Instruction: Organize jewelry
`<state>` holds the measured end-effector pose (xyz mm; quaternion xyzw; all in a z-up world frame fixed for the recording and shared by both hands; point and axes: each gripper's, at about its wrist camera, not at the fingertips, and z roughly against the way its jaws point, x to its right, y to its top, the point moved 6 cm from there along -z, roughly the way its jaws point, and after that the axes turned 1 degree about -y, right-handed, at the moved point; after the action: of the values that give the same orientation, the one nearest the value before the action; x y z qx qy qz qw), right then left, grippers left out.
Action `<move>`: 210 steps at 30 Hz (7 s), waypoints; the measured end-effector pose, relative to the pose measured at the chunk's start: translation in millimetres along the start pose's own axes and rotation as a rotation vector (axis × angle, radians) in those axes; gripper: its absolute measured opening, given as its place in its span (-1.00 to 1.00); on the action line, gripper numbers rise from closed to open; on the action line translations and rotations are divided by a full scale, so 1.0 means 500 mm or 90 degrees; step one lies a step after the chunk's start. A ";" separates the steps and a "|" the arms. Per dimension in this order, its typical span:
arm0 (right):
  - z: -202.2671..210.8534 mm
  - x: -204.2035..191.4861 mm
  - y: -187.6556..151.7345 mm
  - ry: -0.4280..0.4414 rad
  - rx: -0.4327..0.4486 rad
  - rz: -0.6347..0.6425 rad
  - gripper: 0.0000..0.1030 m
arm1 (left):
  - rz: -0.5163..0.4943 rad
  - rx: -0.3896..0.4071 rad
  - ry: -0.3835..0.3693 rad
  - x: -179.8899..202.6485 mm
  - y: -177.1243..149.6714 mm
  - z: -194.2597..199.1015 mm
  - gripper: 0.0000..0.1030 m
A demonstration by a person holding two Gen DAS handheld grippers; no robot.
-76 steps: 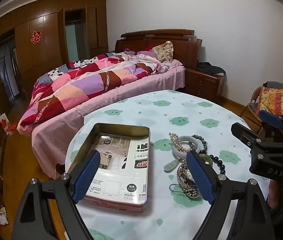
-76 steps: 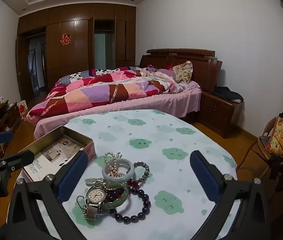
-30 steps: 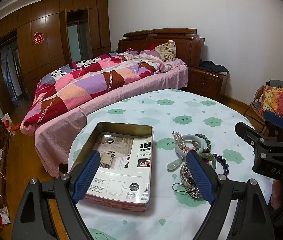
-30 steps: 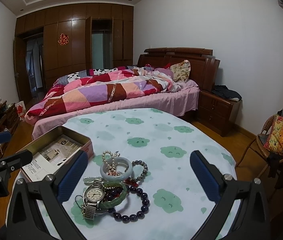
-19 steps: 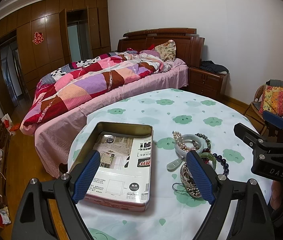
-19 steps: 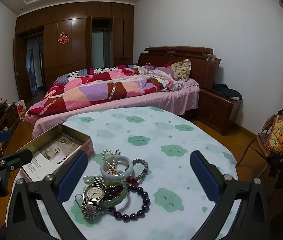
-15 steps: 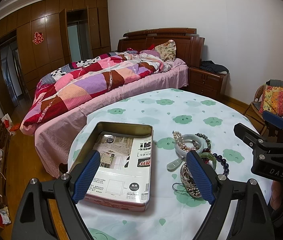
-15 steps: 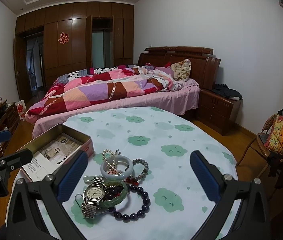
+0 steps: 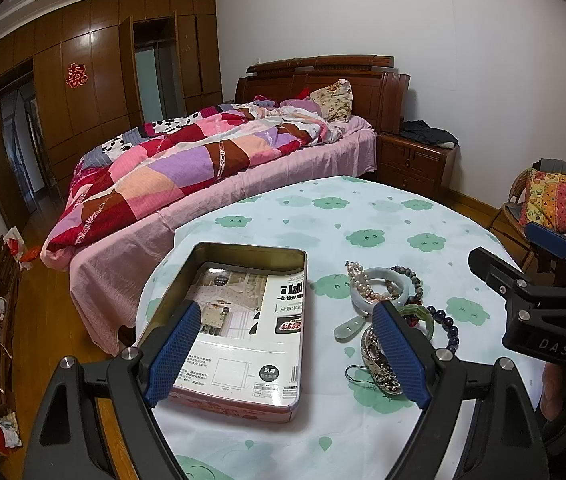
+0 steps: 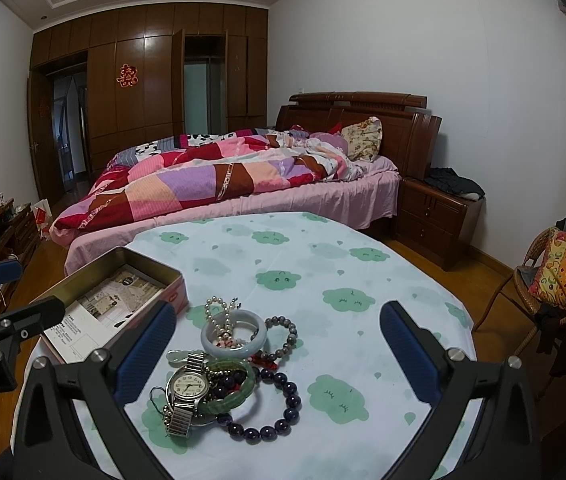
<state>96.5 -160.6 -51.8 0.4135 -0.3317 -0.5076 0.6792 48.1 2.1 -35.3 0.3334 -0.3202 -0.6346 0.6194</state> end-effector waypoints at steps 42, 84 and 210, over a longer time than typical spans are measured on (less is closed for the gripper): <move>-0.054 0.108 -0.132 -0.070 -0.117 -0.035 1.00 | -0.070 -0.175 -0.156 0.163 -0.120 -0.183 0.24; -0.133 -0.016 -0.137 0.165 -0.252 -0.040 -0.78 | -0.024 -0.023 -0.149 0.071 -0.034 -0.061 -0.31; -0.146 0.087 -0.148 0.101 -0.222 -0.099 0.32 | -0.095 -0.082 -0.078 0.087 -0.042 -0.145 0.16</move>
<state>140.8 -196.5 -149.0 0.3526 -0.1519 -0.5740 0.7233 94.8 -40.4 -95.3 0.2761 -0.2903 -0.7177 0.5696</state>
